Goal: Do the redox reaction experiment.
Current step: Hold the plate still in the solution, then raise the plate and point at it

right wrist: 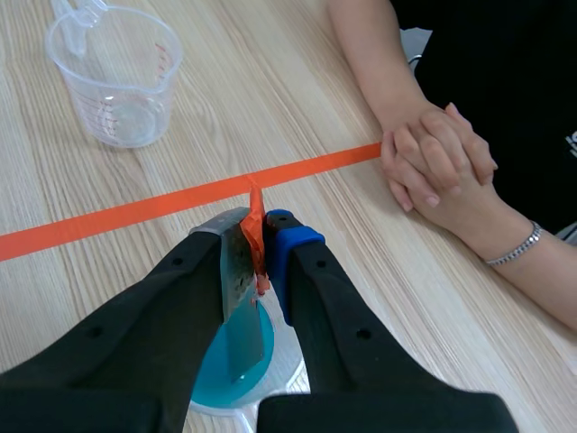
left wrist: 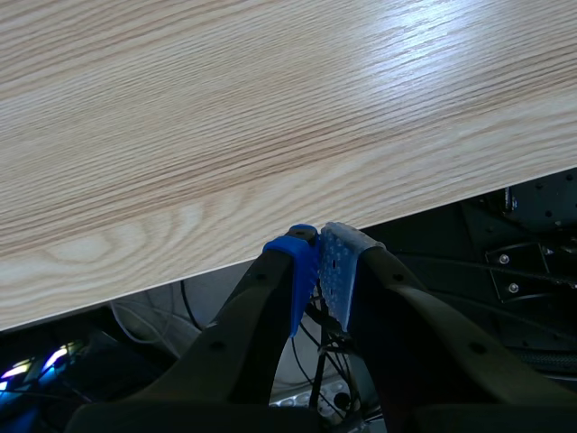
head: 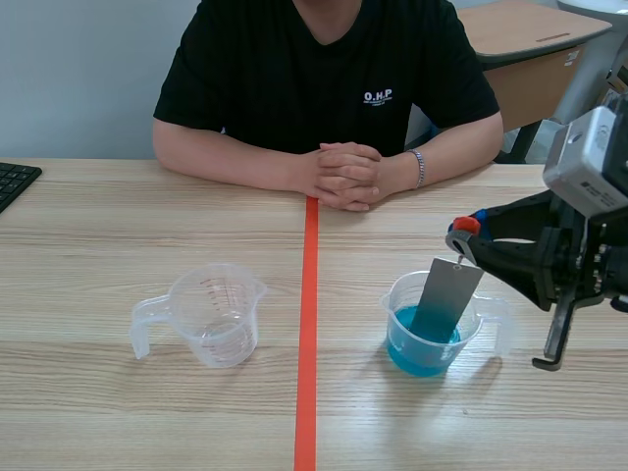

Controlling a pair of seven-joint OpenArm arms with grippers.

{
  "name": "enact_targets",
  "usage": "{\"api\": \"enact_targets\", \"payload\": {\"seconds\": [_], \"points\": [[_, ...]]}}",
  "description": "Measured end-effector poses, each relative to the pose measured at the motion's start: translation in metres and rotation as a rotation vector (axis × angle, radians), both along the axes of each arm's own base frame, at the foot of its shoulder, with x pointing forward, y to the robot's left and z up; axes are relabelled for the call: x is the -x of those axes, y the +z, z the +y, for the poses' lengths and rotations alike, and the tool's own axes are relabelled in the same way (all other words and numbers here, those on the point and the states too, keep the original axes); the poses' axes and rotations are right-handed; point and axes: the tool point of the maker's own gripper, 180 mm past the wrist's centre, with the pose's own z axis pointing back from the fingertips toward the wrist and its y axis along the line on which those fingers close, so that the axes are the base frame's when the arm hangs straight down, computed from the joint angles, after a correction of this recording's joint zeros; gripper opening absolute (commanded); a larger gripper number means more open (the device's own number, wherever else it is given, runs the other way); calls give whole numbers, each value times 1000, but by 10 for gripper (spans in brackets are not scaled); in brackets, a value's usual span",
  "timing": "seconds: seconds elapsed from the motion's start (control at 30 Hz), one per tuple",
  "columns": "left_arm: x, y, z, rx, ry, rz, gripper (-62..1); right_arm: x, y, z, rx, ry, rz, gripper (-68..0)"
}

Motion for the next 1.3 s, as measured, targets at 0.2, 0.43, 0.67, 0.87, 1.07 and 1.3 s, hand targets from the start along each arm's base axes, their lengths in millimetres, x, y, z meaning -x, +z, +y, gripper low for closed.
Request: {"api": "enact_targets", "payload": {"seconds": [0.2, 0.43, 0.67, 0.87, 1.07, 1.3], "points": [[0, 0, 0, 1, 0, 0, -560, 3, 19, 4, -8, 10, -52, -660], [0, 0, 0, 1, 0, 0, -560, 11, 44, 9, -25, 25, -113, -660], [0, 0, 0, 1, 0, 0, -560, 20, 65, 13, -27, 36, -166, -660], [0, 0, 0, 1, 0, 0, -560, 24, 87, 13, -48, 34, -208, -660], [0, 0, 0, 1, -1, 0, -560, 31, 99, 17, -47, 35, -220, -660], [0, 0, 0, 1, -1, 0, -560, 33, 107, 19, -53, 29, -220, -660]]}}
